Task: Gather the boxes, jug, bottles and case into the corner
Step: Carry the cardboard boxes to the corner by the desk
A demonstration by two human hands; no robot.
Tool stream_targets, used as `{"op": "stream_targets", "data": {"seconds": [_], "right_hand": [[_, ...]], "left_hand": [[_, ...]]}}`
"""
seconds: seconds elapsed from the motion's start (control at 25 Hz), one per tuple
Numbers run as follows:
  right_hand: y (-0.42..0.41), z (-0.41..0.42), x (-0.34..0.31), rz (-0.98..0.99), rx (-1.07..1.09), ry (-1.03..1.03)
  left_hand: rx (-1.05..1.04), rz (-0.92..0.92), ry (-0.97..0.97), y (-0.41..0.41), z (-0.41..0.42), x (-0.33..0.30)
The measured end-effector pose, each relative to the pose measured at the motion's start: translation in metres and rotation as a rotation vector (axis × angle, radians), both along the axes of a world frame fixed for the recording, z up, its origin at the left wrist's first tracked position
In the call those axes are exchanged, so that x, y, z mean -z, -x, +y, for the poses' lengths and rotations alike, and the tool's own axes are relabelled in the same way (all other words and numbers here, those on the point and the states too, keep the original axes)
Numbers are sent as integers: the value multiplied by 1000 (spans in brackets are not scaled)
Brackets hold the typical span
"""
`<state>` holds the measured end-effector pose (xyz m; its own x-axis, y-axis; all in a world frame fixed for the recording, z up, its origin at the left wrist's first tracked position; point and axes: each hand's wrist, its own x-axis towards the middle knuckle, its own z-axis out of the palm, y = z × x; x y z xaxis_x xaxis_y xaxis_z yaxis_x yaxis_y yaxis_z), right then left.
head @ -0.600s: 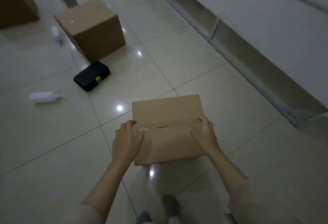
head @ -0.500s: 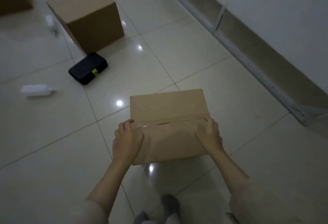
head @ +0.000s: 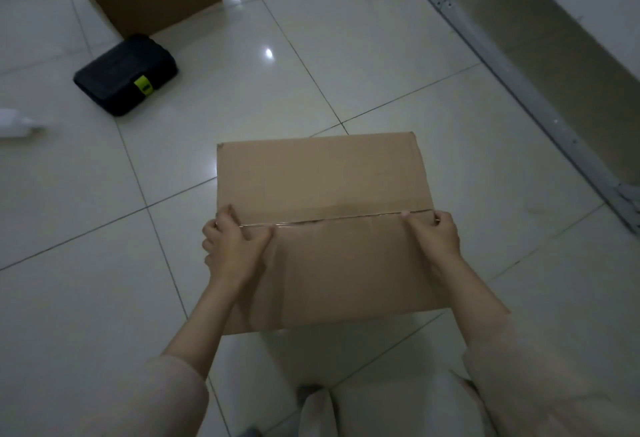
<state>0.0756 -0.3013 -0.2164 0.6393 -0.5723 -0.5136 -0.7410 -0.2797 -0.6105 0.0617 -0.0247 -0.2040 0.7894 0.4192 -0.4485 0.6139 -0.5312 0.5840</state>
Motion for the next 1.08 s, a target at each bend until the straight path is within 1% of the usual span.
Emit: {"op": "stream_targets", "data": {"seconds": [0.08, 0.16, 0.28, 0.4, 0.6, 0.64, 0.76, 0.88, 0.96, 1.08], "right_hand": [[4, 2, -16, -52, 25, -28], [3, 8, -45, -122, 3, -44], [-7, 22, -105, -193, -111, -80], [-30, 44, -189, -248, -246, -119], [-73, 110, -356, -357, -474, -228], [-75, 120, -375, -371, -515, -234], [-90, 180, -473, -450, -631, -264], [-104, 259, -561, -562, -758, -278], [-117, 322, -604, -640, -819, -301], [-139, 419, -644, -741, -893, -292]], "left_hand": [[0, -7, 25, 4, 6, -14], [-25, -33, 42, 5, 16, -38], [-68, -100, -19, 9, 39, -92], [-122, -184, -70, 4, 71, -170], [-189, -360, -132, 5, 144, -343], [-196, -372, -146, 11, 151, -365], [-282, -497, -232, 30, 197, -469], [-358, -571, -359, 38, 261, -548], [-454, -640, -363, 39, 317, -585], [-554, -726, -398, 37, 397, -610]]}}
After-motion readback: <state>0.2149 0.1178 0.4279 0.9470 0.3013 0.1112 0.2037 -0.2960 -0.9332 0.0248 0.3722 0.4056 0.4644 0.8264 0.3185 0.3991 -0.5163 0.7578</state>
